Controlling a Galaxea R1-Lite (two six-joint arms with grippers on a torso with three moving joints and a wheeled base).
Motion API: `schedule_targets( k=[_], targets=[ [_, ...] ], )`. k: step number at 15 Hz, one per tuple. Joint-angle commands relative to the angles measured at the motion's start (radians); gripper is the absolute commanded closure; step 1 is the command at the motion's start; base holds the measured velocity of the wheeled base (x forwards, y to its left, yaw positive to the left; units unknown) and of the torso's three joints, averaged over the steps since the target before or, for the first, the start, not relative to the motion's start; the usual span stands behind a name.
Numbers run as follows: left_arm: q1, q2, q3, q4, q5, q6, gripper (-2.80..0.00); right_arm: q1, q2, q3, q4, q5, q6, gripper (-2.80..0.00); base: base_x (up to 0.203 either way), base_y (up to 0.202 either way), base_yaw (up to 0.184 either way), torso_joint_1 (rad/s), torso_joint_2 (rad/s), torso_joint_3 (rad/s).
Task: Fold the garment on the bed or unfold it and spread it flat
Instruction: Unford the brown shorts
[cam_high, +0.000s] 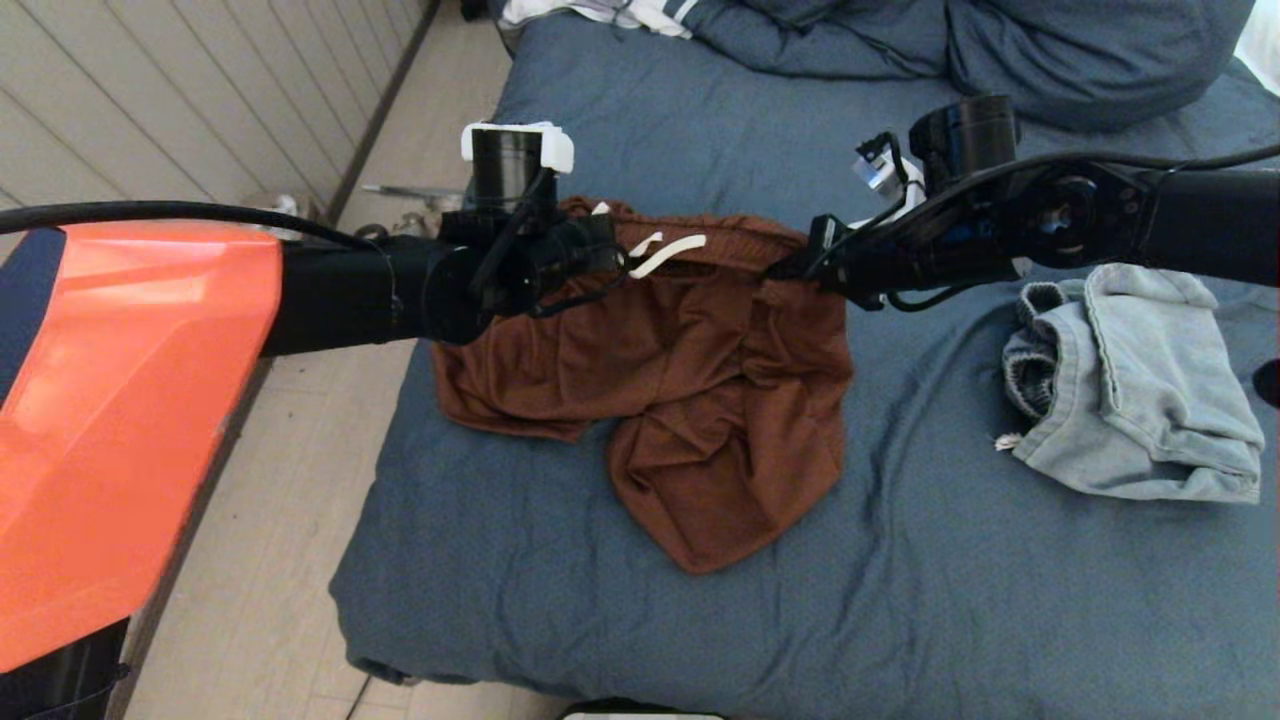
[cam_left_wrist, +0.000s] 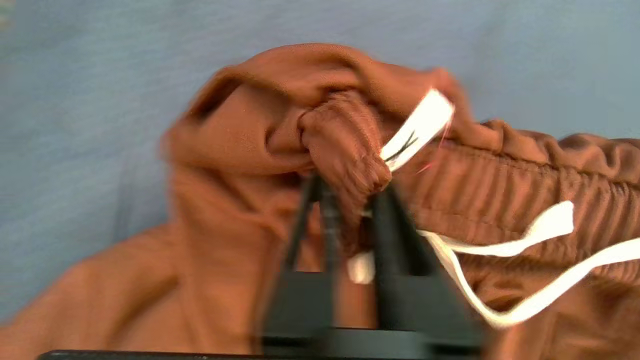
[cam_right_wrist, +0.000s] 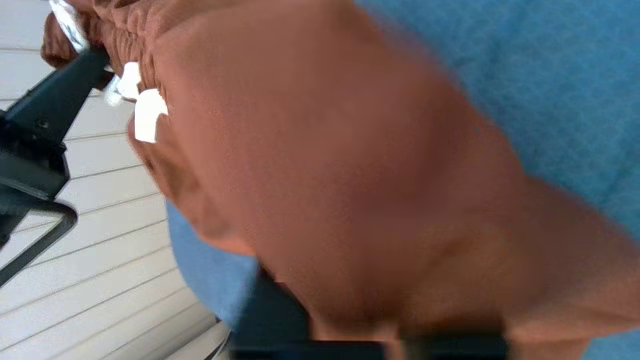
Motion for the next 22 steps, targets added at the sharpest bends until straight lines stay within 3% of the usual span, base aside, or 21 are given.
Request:
schedule_targets(
  k=[1, 6, 9, 11, 12, 13, 17, 19, 22],
  targets=[
    [0.001, 0.011, 0.002, -0.01, 0.022, 0.007, -2.8, 0.0, 0.006, 0.004, 0.001, 0.002, -0.002, -2.8, 0.0, 0.0, 0.0, 0.0, 0.0, 0.0],
    [-0.001, -0.042, 0.002, -0.019, 0.043, 0.005, -2.8, -0.021, -0.028, 0.01, 0.002, 0.003, -0.001, -2.8, 0.0, 0.0, 0.0, 0.0, 0.0, 0.0],
    [-0.005, -0.059, 0.004, -0.018, 0.107, 0.0, -2.8, -0.035, -0.074, 0.033, 0.004, 0.009, 0.001, -2.8, 0.0, 0.0, 0.0, 0.0, 0.0, 0.0],
    [-0.005, -0.077, 0.071, -0.017, 0.136, -0.013, -2.8, -0.026, -0.095, 0.073, 0.004, 0.011, 0.001, -2.8, 0.0, 0.0, 0.0, 0.0, 0.0, 0.0],
    [-0.005, -0.103, 0.138, -0.017, 0.135, -0.022, -2.8, -0.019, -0.094, 0.082, 0.011, 0.01, 0.002, 0.0, 0.0, 0.0, 0.0, 0.0, 0.0, 0.0],
    [-0.005, -0.139, 0.226, -0.017, 0.128, -0.029, 0.0, -0.008, -0.093, 0.085, 0.015, 0.009, 0.004, 0.0, 0.0, 0.0, 0.0, 0.0, 0.0, 0.0],
    [-0.039, -0.346, 0.639, -0.018, 0.065, -0.089, 0.0, 0.142, -0.047, 0.067, 0.017, -0.013, -0.03, 0.0, 0.0, 0.0, 0.0, 0.0, 0.0, 0.0],
    [-0.051, -0.443, 0.85, -0.04, 0.047, -0.139, 0.0, 0.2, 0.026, 0.038, 0.025, -0.119, -0.081, 0.0, 0.0, 0.0, 0.0, 0.0, 0.0, 0.0],
    [-0.059, -0.524, 1.067, -0.246, 0.036, -0.2, 0.0, 0.26, 0.128, -0.005, 0.032, -0.283, -0.139, 0.0, 0.0, 0.0, 0.0, 0.0, 0.0, 0.0]
  ],
)
